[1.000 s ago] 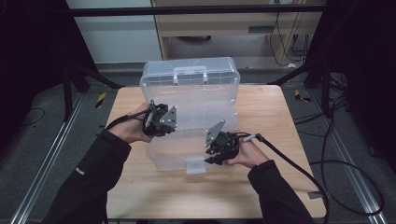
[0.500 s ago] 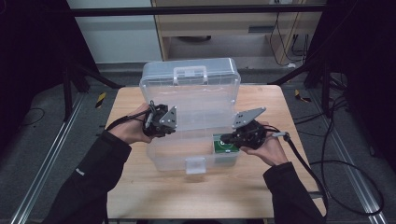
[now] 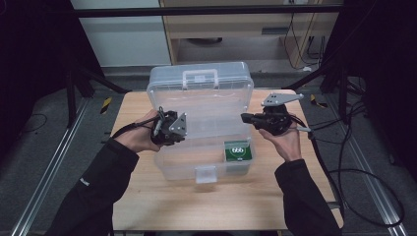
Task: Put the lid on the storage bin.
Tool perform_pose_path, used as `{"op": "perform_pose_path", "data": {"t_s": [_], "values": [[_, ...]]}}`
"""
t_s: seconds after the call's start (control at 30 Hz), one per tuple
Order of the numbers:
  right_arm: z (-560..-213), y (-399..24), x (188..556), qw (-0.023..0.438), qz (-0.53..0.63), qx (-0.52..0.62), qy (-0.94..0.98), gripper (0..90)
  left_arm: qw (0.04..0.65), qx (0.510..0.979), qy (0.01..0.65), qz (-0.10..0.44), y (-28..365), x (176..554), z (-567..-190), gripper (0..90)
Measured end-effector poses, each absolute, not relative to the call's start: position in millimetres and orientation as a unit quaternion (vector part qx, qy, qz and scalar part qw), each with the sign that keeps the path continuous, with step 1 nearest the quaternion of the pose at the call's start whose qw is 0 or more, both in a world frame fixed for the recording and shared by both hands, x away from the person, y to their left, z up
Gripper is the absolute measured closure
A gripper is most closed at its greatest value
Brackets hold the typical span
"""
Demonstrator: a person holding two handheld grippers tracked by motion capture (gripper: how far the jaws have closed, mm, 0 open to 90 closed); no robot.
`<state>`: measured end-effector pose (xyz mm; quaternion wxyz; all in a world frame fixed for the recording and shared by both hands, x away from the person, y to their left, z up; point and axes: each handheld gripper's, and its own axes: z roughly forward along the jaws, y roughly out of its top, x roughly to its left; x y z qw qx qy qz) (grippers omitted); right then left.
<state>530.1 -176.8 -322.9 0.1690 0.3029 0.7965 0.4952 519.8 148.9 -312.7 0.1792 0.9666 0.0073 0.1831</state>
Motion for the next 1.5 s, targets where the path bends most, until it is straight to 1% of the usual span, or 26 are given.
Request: {"op": "perform_pose_path", "data": {"t_s": [0.17, 0.5, 0.57, 0.83, 0.97, 1.1, 1.27, 1.37, 1.5], "values": [[-320, -178, 540, 0.189, 0.498, 0.326, 0.781, 90.0, 0.178, 0.967, 0.007, 0.182, 149, 518, -314, 84.4], [-317, -182, 549, 0.211, 0.498, 0.354, 0.763, 90.0, 0.175, 0.969, 0.005, 0.176, 148, 515, -317, 84.1], [-316, -181, 550, 0.214, 0.5, 0.357, 0.76, 90.0, 0.178, 0.966, -0.011, 0.187, 146, 517, -317, 83.9], [-313, -182, 551, 0.221, 0.503, 0.368, 0.75, 90.0, 0.174, 0.967, -0.019, 0.187, 145, 516, -318, 82.0], [-312, -183, 551, 0.223, 0.502, 0.37, 0.749, 90.0, 0.185, 0.965, -0.021, 0.184, 143, 516, -320, 80.4], [-312, -184, 551, 0.223, 0.501, 0.37, 0.75, 90.0, 0.197, 0.963, -0.024, 0.181, 142, 516, -322, 78.3], [-312, -184, 550, 0.22, 0.502, 0.368, 0.751, 90.0, 0.212, 0.96, -0.025, 0.179, 142, 515, -324, 72.8], [-312, -183, 550, 0.219, 0.501, 0.366, 0.753, 90.0, 0.224, 0.957, -0.021, 0.18, 142, 515, -327, 67.4], [-312, -183, 549, 0.219, 0.501, 0.364, 0.754, 90.0, 0.251, 0.952, -0.014, 0.178, 142, 514, -329, 62.3]]}}
